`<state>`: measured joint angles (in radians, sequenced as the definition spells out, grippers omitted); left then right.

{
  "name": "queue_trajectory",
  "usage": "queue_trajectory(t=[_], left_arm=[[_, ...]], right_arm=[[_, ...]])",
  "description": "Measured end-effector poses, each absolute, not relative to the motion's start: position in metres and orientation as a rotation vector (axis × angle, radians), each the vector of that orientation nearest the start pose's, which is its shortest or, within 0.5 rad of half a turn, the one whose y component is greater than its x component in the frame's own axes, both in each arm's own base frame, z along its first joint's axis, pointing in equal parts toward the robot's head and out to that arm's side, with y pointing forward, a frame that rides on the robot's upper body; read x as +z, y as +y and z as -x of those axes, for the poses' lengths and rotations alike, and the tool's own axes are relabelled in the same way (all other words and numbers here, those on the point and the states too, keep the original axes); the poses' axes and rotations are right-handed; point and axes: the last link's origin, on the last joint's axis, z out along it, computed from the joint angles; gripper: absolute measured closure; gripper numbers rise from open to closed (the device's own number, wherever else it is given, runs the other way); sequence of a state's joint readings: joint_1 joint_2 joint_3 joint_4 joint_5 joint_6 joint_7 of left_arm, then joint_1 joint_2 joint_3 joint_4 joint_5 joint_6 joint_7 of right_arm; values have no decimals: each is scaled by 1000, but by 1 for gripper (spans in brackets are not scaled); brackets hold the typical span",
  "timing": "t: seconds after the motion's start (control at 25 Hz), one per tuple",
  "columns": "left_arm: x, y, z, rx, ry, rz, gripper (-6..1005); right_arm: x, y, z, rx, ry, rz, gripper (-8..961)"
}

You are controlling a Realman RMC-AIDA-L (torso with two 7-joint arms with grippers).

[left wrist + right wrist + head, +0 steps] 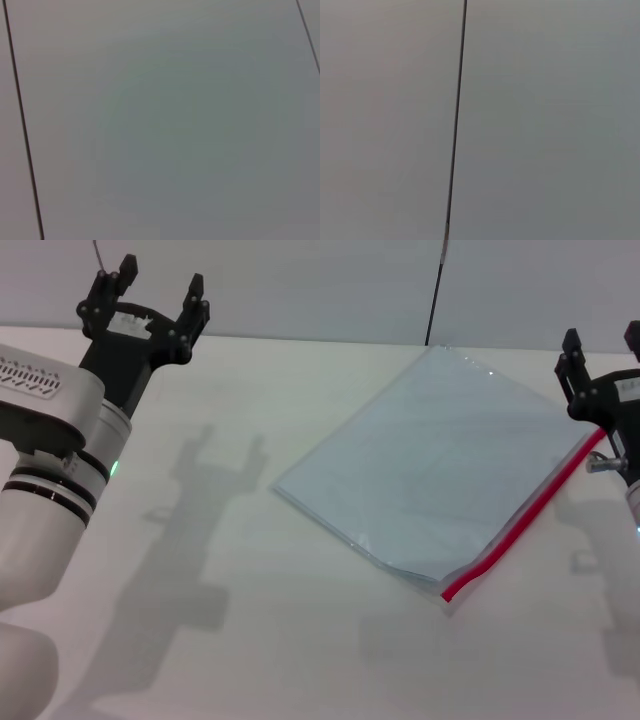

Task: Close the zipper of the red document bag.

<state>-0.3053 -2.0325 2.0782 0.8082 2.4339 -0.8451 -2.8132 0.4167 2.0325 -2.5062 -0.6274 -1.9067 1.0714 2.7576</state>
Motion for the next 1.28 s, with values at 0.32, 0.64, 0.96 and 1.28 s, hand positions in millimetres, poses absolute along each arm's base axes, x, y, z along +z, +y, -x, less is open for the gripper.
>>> queue_trajectory(t=[0.32,0.64,0.96,1.28], left_arm=[[-12,366,235,-679,-307,1621,263],[-11,367,241,-673,-343,1605,263],[-13,368,240,-679,-352,1610,263],[-14,368,239,-681,-354,1610,263]], right_arm=[[-44,346,-251,674,415,1595,284],[-44,347,-251,671,422,1597,284],[-44,348,-253,661,420,1599,284],[-44,349,-252,662,419,1601,285]])
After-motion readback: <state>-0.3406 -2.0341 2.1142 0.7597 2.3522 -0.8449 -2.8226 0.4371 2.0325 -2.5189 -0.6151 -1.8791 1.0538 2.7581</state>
